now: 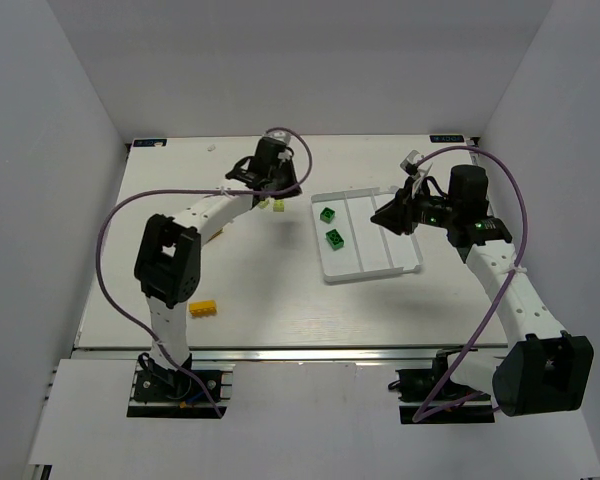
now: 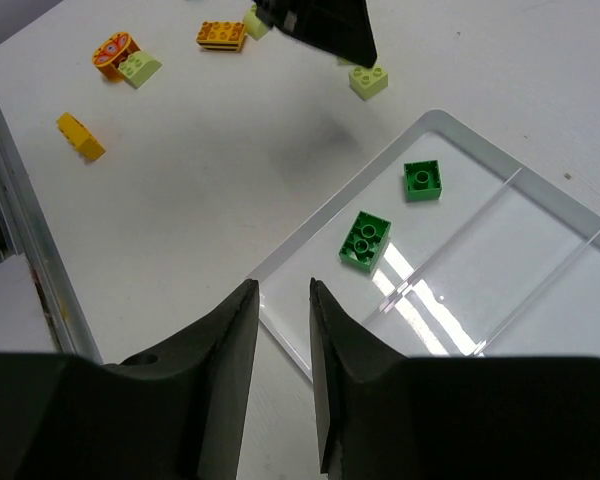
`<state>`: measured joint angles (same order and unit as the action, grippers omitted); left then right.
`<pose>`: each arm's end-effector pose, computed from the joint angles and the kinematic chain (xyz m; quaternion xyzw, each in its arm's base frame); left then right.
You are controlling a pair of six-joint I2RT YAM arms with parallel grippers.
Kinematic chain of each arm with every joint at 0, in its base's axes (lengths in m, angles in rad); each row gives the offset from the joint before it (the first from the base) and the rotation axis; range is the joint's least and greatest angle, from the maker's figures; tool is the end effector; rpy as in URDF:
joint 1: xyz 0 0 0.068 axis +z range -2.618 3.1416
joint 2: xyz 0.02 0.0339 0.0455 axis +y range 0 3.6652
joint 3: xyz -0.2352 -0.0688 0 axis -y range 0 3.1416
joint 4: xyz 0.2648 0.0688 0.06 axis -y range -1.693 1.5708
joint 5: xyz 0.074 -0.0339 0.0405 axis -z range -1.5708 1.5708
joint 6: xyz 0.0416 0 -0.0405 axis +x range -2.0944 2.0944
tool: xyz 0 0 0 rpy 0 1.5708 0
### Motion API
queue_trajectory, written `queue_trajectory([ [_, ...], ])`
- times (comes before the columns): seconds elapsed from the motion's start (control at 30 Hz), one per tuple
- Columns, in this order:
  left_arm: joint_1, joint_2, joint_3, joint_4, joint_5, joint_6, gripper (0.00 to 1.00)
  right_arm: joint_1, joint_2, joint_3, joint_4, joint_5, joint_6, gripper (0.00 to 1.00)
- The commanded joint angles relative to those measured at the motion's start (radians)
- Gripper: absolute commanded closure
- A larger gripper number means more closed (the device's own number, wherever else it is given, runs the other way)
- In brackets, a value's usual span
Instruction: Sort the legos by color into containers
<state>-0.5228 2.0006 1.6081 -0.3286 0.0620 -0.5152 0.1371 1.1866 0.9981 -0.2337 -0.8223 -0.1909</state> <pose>0.4080 -0.2381 0.2052 0.0162 0.9106 -0.2289 0.3437 0.2896 0.0707 0.2989 -0.3399 0.7238 0.3220 0.5068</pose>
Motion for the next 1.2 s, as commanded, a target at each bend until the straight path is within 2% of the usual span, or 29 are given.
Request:
queue_trajectory([
  [0.0,0.095,-0.091,-0.01,-0.079,-0.166,0.003,0.74,-0.005,0.01,-0.01,0.025,-0.024,-0.013,0.67],
  [0.07,0.13,-0.076,-0.011,-0.098,-0.188,-0.008,0.54,-0.004,0.013,-0.009,0.025,-0.024,-0.013,0.66],
  [0.1,0.162,-0.069,-0.008,-0.111,-0.208,-0.011,0.38,-0.004,0.016,-0.009,0.024,-0.026,-0.015,0.66],
  [0.2,0.214,-0.027,0.009,-0.141,-0.238,-0.029,0.26,-0.004,0.016,-0.009,0.023,-0.02,-0.018,0.64],
  [0.33,0.262,0.046,0.094,-0.185,-0.278,-0.045,0.21,-0.004,0.019,-0.009,0.023,-0.018,-0.016,0.63],
  [0.7,0.293,0.234,0.242,-0.251,-0.275,-0.043,0.21,-0.002,0.031,-0.006,0.02,-0.005,-0.024,0.62],
  [0.87,0.302,0.268,0.245,-0.254,-0.287,-0.051,0.27,-0.004,0.039,-0.006,0.019,0.003,-0.025,0.62],
  [0.97,0.302,0.273,0.243,-0.248,-0.278,-0.049,0.33,-0.004,0.044,-0.004,0.02,0.003,-0.027,0.62],
  [1.07,0.302,0.276,0.243,-0.237,-0.265,-0.048,0.47,-0.002,0.048,-0.004,0.017,0.009,-0.028,0.62],
  [1.1,0.302,0.274,0.243,-0.236,-0.252,-0.048,0.56,-0.001,0.048,-0.004,0.017,0.011,-0.028,0.62],
  [1.17,0.302,0.262,0.245,-0.228,-0.235,-0.042,0.64,-0.004,0.05,-0.006,0.017,0.012,-0.028,0.62],
])
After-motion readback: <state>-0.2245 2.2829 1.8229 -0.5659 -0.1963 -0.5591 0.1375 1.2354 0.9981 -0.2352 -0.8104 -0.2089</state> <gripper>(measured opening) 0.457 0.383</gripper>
